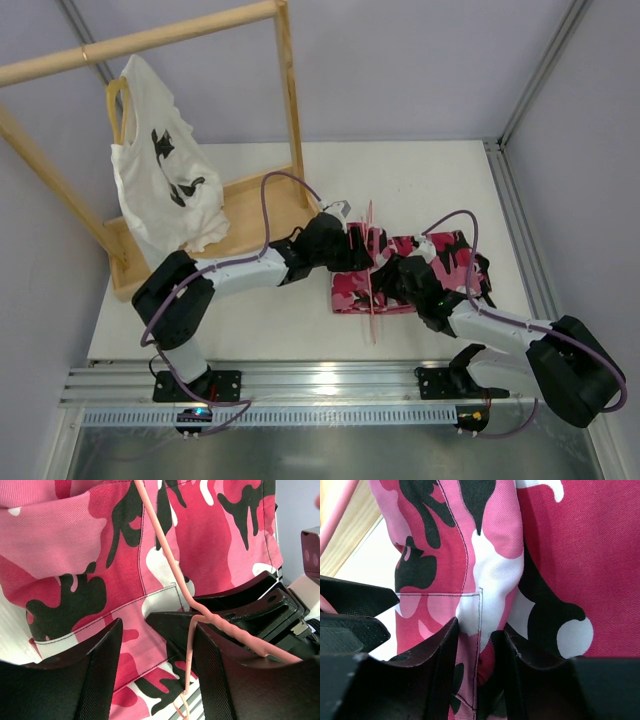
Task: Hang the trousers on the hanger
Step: Place trousers on hanger
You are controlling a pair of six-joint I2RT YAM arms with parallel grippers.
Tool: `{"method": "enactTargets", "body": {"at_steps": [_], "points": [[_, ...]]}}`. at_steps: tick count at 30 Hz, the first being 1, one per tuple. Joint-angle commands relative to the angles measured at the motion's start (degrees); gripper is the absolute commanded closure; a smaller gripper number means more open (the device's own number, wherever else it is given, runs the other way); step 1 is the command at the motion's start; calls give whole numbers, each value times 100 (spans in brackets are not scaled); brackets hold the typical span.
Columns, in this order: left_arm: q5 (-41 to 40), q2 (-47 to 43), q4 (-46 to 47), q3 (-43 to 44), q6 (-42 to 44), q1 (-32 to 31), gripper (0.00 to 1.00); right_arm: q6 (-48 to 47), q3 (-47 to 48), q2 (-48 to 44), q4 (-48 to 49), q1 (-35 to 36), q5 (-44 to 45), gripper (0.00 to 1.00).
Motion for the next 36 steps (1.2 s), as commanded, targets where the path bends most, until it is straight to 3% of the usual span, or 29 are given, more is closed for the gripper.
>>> {"method": "enactTargets", "body": {"at_steps": [1,7,12,22,25,27,28,31,32,36], "points": [[-282,-22,280,37,16,-27,43,246,35,-4,412,-10,-10,60],[-185,-4,482,-7,-90,-27,43,439,-53,329,692,33,77,65],[-379,14,420,11,-125,-27,41,668,-71,558,957,139,68,81],[-607,75,535,46,-116,-133,40,712,8,321,773,262,288,88],[-668,180,351,213,-125,-133,51,660,131,268,597,324,350,90],[-756,251,-9,397,-117,-133,62,642,201,294,553,359,402,92],[-835,277,-115,433,-108,-133,74,642,219,312,518,385,420,94],[-993,304,-483,564,-81,-133,88,659,263,391,500,429,429,96],[-1133,304,-633,600,-64,-133,97,659,281,400,491,438,429,96],[-1563,312,-1466,793,59,-142,100,537,596,321,0,455,682,96]]}}
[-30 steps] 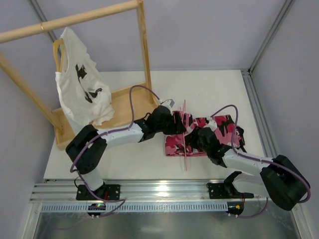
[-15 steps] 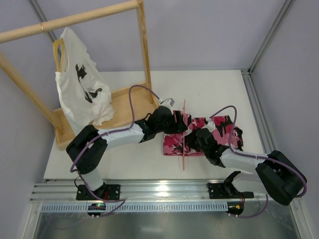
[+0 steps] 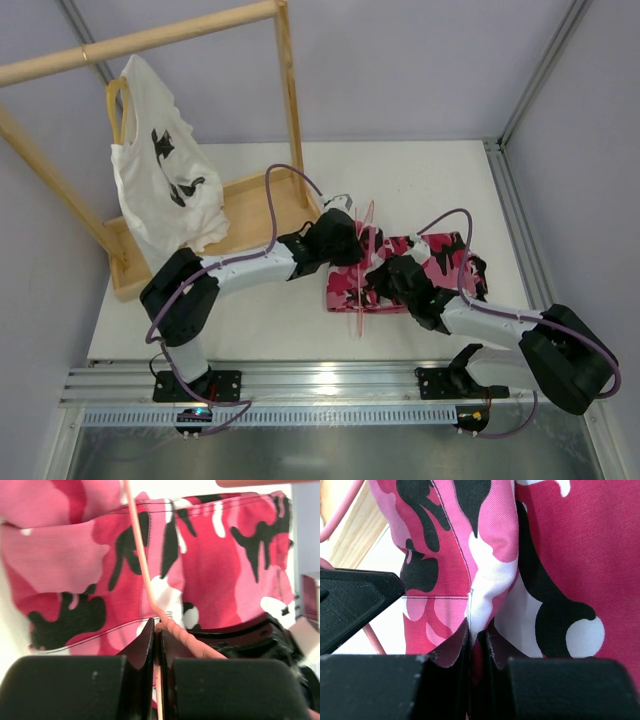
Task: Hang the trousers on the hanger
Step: Place trousers on hanger
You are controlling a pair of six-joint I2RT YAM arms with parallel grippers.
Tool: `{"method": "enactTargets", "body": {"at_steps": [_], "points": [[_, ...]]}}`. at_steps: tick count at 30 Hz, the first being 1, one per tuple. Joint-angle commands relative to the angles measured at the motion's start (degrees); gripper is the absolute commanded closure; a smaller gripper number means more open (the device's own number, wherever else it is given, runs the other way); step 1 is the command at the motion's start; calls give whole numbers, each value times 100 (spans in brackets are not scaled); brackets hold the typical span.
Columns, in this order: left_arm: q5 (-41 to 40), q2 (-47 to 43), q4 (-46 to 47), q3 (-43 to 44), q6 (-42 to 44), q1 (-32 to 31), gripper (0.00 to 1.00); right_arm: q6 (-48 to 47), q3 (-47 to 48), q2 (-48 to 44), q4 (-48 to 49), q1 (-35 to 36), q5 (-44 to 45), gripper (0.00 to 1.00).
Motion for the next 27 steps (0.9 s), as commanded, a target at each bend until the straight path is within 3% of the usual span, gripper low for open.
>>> {"method": "enactTargets", "body": {"at_steps": [1,10,18,27], "points": [[-760,59,-1062,229,193,20,100,-245,514,-129,-592,69,427,96],[-902,208,-1661,291,105,108,100,-1090,1192,-761,-2792,-291,1518,96],[-980,191,-1669,54,-132,134,100,-1775,1402,-1597,-3837,-1976,1607,96],[-1209,226,-1828,71,-159,187,100,-1934,1420,-2098,-4295,-3103,1369,96]]}}
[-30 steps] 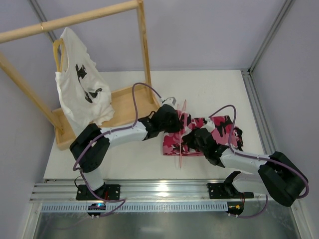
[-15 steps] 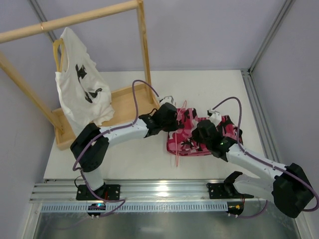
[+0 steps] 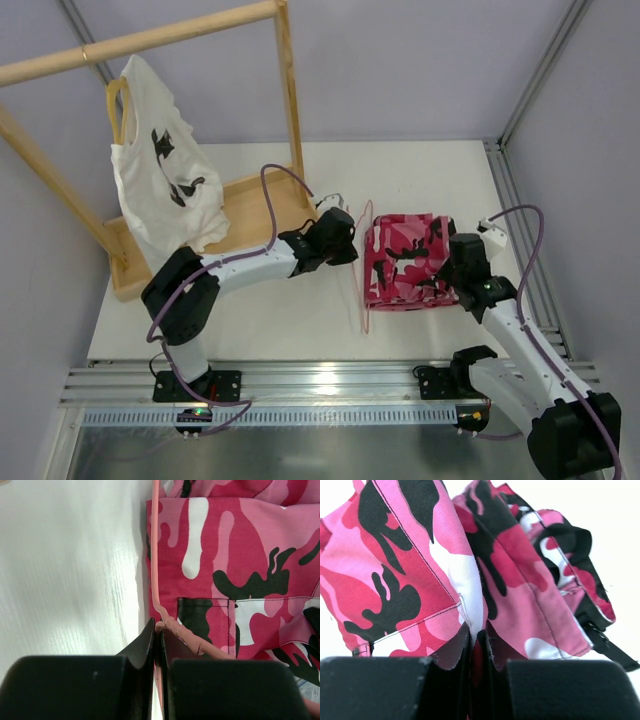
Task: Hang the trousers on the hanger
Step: Place trousers on hanger
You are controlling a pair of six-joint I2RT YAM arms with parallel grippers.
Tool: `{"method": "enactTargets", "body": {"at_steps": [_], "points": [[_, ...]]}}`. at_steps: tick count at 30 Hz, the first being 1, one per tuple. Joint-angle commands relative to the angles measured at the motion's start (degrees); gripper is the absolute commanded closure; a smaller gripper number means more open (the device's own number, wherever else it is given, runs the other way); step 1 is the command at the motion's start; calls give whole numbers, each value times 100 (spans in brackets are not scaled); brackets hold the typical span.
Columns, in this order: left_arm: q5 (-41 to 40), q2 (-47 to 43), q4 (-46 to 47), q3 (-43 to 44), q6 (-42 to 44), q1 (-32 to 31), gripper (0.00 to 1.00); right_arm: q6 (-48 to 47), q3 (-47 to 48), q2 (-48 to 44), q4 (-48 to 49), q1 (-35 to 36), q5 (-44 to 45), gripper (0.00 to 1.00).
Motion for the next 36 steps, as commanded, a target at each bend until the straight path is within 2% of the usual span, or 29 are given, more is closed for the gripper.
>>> {"method": "enactTargets", "body": {"at_steps": [1,7,9,10,11,14,17,21,24,27,28,31,32,33,36], "points": [[-554,182,-1082,-154,276,156,100,-332,249,-98,-215,-498,528,96],[-669,191,-1215,-127,372,165,100,-578,327,-291,-242,-1167,440,96],[-292,130,-524,-415,504,165,100,-780,249,-405,299,-1185,-286,96],[284,95,-164,-574,496,157,100,-789,222,-380,416,-1185,-612,96],[516,51,762,-723,461,130,100,-737,222,-319,478,-1177,-1276,96],[826,138,1290,-761,346,-80,100,-456,126,-335,698,-1124,-1704,96],[581,279,1079,-523,259,-230,100,-447,221,-371,769,-1115,-1872,96],[238,419,1009,-698,-93,-230,100,-525,774,-222,550,-1124,-2047,96],[-16,516,763,-822,-321,-230,100,-789,1300,-55,174,-1124,-1706,96],[-447,490,35,-778,-322,-230,100,-1254,1732,330,-310,-1185,-1021,96],[-727,412,-202,-786,-322,-221,100,-1325,1716,393,-382,-1185,-785,96],[-1036,262,-494,-865,-330,-169,100,-1344,1147,307,-304,-1922,-904,96],[-1072,253,-642,-866,-330,-143,100,-1265,919,245,-181,-2272,-1149,96],[-1081,253,-696,-866,-339,-81,100,-1247,499,166,20,-2397,-1247,96],[-976,200,-592,-901,-199,-2,100,-1290,47,383,363,-2810,-1325,94]]}}
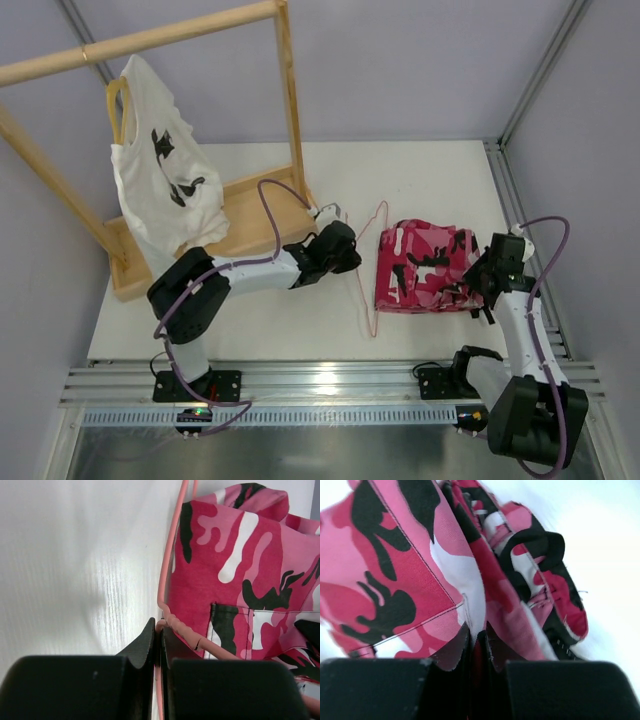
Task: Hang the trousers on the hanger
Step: Place trousers on hanger, then hang the hanger with trousers onto the clothesline
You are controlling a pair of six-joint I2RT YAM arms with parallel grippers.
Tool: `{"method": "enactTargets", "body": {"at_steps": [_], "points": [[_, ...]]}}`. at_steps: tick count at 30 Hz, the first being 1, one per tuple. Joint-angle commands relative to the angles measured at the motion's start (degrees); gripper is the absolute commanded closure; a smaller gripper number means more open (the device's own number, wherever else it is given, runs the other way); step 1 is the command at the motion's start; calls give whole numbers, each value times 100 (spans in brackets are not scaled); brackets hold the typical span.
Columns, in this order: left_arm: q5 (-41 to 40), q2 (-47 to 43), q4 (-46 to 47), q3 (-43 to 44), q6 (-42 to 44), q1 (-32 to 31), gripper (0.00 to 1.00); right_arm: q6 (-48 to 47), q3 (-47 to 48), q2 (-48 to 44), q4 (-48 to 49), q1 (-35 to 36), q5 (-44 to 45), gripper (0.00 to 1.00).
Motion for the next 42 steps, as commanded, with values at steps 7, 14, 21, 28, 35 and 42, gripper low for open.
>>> {"method": "enactTargets", "body": {"at_steps": [7,14,21,28,35,42], "points": [[-507,-225,-1444,-462,770,230,100,-112,111,846,805,-635,832,67],[-191,-287,-1304,-375,754,239,100,-226,1357,323,-354,-635,184,51],[-121,-331,-1400,-357,754,256,100,151,1036,652,1406,373,-4474,51],[-68,-173,-1787,-233,824,388,100,1559,-1653,1374,4971,886,-5796,51],[11,-542,-1673,-699,710,714,100,1031,-2176,1930,3931,-363,-5147,51],[284,-683,-1471,-770,798,714,100,759,-901,375,2266,-240,-4837,49]]}}
